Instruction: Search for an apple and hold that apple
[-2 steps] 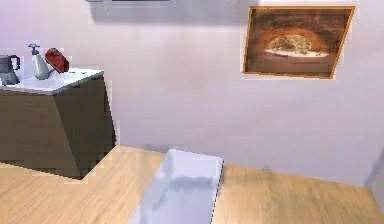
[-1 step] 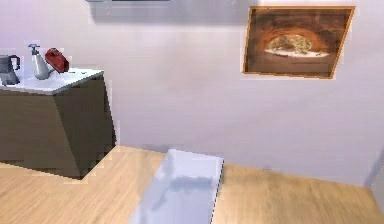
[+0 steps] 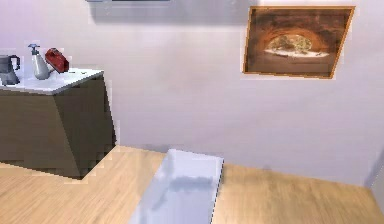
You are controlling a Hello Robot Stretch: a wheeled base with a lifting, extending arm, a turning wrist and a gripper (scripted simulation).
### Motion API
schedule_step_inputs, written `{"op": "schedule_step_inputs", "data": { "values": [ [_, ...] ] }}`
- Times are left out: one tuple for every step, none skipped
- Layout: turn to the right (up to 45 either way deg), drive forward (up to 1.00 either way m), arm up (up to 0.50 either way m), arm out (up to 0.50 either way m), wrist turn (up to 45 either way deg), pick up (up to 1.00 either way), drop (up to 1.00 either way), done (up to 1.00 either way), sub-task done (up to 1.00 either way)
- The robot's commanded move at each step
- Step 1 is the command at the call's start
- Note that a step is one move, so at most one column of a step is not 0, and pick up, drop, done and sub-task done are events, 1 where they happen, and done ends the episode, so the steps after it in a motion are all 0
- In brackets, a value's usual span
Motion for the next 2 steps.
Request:
{"op": "schedule_step_inputs", "data": {
  "values": [
    [0.0,0.00,-0.30,0.00,0.0,0.00,0.00,0.00,0.00],
    [0.0,0.00,0.00,0.00,0.0,1.00,0.00,0.00,0.00]
  ]
}}
